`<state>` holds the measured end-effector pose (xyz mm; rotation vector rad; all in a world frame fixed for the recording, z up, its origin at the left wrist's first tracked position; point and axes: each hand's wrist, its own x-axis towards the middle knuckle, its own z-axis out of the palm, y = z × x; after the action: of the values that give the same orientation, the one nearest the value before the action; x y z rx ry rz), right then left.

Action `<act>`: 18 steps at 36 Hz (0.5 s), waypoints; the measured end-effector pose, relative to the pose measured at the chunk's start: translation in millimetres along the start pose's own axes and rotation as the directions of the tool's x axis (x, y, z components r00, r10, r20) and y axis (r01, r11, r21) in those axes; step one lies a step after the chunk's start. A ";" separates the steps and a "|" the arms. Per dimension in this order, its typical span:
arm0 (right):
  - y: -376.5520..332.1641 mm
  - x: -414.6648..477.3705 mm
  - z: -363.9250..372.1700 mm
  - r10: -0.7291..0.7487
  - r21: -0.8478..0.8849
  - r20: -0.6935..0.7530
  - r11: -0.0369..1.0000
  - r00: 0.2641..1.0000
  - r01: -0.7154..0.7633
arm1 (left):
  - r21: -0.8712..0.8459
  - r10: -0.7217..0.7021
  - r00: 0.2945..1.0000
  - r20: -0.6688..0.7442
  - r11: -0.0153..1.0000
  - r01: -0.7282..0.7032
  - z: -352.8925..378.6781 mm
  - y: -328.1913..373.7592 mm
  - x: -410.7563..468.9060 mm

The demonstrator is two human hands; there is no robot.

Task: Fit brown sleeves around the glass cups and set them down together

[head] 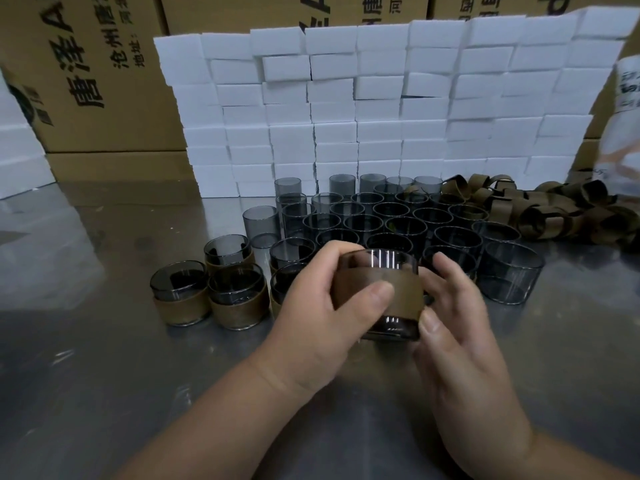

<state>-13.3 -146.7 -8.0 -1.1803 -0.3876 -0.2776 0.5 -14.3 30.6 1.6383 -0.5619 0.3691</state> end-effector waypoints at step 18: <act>3.8 -6.0 10.7 0.009 -0.211 0.090 0.977 0.996 0.010 | 0.539 0.048 0.890 -0.453 0.810 0.230 -41.1 11.3 115.8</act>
<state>-18.8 -135.4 -10.2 -1.4053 -0.4455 -0.2715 93.3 8.2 108.8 2.0668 0.0065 0.8895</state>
